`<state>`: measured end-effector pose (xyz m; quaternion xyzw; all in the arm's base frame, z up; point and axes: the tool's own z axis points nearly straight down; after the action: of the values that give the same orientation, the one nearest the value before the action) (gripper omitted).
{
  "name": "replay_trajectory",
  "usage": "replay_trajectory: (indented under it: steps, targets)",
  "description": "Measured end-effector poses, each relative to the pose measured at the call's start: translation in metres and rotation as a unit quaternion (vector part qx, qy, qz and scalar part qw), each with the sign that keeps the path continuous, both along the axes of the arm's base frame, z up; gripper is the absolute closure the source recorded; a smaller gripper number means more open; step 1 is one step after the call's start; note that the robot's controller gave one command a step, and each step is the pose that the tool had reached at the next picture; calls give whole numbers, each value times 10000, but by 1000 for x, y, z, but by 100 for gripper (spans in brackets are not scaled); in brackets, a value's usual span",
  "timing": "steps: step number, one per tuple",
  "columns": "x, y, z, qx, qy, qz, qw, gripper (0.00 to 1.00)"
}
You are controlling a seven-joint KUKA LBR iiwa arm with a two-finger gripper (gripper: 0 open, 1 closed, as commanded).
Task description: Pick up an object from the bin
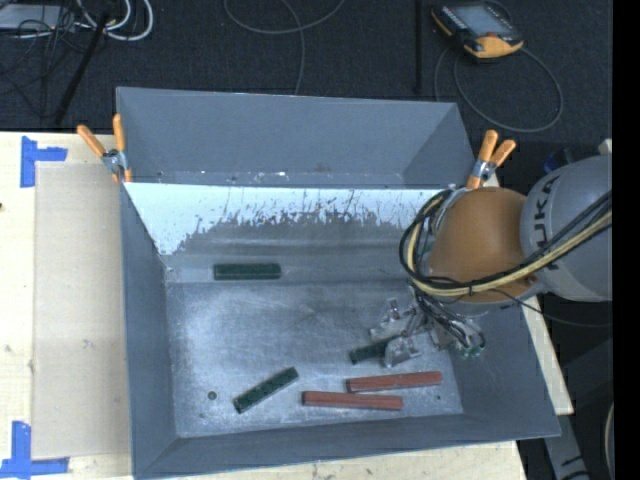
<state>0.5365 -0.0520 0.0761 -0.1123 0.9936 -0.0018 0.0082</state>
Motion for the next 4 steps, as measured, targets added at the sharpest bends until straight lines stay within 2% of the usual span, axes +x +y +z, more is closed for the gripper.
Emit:
replay_trajectory:
  steps: [1,2,3,4]
  targets:
    - [0,0,0,0,0,0,10000,100]
    - [-8,-1,83,15,107,-61,9999,0]
    - [-8,-3,152,14,100,-107,9999,0]
    - [-10,-2,135,4,23,95,10000,0]
